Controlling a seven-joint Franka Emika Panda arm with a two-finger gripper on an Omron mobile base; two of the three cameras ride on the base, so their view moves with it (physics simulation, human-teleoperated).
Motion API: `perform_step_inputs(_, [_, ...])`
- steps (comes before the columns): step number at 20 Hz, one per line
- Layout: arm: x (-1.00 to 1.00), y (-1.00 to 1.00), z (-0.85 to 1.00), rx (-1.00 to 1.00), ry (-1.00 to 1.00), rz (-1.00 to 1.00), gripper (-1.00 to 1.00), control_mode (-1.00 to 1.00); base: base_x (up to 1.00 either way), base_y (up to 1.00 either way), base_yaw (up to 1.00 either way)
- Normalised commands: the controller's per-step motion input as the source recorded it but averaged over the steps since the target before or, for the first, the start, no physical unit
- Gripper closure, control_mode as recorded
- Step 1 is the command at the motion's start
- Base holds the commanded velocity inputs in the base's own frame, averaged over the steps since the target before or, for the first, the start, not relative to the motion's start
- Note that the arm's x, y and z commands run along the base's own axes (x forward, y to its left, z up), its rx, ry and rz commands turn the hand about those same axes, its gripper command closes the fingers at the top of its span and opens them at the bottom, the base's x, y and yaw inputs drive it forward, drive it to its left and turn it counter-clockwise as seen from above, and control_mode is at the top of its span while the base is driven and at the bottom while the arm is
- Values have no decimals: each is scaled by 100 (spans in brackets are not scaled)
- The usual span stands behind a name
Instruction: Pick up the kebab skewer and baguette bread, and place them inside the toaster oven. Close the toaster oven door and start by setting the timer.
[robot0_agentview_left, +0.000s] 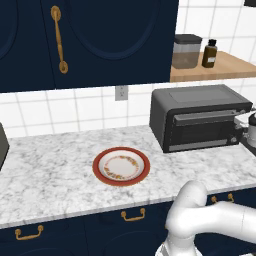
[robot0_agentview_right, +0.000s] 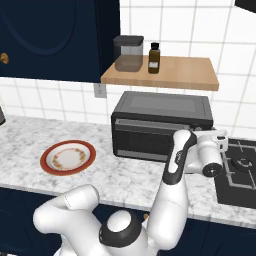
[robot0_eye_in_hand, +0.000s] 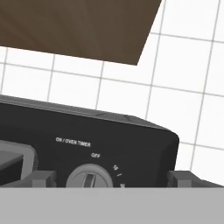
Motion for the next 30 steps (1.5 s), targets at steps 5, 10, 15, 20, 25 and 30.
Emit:
perform_step_inputs(5, [0,-1,0,0,0,-4,-100,-100,0,0,0])
perform_step_inputs(10, [0,-16,0,0,0,-8,-100,-100,0,0,0])
perform_step_inputs(15, [0,-7,-1,0,0,-6,-100,-100,0,0,0])
perform_step_inputs(20, [-22,-14,0,0,0,-2,-100,-100,0,0,0])
perform_step_inputs(25, [-34,-11,0,0,0,0,-100,-100,0,0,0])
perform_step_inputs(30, [1,-12,0,0,0,0,-100,-100,0,0,0])
